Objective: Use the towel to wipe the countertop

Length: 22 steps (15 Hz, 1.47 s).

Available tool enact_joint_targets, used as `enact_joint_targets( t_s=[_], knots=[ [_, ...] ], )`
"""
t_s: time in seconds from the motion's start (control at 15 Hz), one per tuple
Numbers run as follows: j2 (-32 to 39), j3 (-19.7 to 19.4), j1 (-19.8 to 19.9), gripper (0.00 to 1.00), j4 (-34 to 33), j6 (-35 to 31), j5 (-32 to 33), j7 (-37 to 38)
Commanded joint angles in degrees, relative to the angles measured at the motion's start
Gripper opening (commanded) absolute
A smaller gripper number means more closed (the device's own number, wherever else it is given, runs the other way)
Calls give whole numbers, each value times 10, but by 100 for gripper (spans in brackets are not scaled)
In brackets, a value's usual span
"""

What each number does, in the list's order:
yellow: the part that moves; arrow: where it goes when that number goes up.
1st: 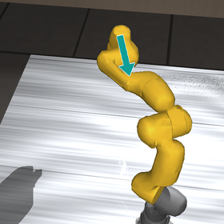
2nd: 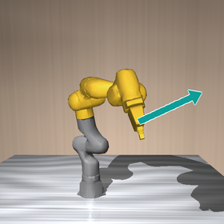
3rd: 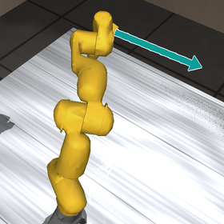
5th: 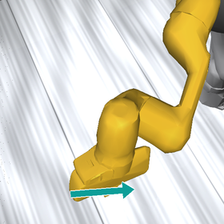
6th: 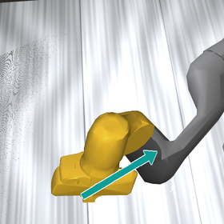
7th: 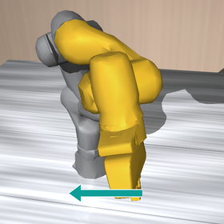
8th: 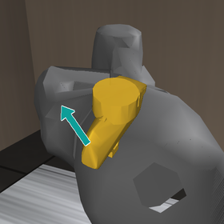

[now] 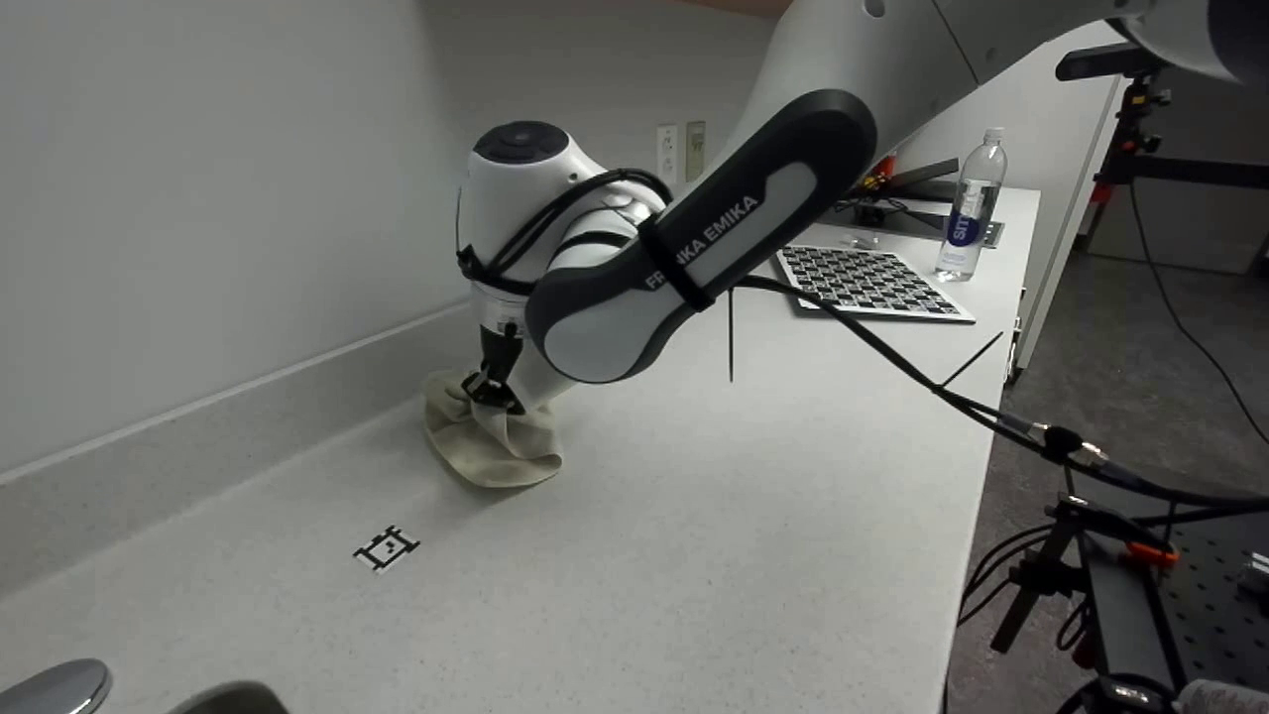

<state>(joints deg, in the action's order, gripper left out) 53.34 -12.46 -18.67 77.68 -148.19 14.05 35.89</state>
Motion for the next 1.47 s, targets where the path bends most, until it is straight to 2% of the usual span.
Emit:
enact_joint_targets(
  t_s=[0.0,0.13,0.4,0.47,1.0,1.2,1.4],
  knots=[
    [-32,-58,-45,0,72,-72,34,46],
    [-38,-76,-59,0,91,-95,37,59],
    [-71,-78,-70,0,133,-117,24,51],
    [-92,-58,-61,0,149,-110,16,32],
    [-227,25,-25,0,286,-98,-15,-25],
    [-272,74,3,0,344,-94,-51,-65],
    [-312,105,21,0,400,-82,-87,-104]
  ],
)
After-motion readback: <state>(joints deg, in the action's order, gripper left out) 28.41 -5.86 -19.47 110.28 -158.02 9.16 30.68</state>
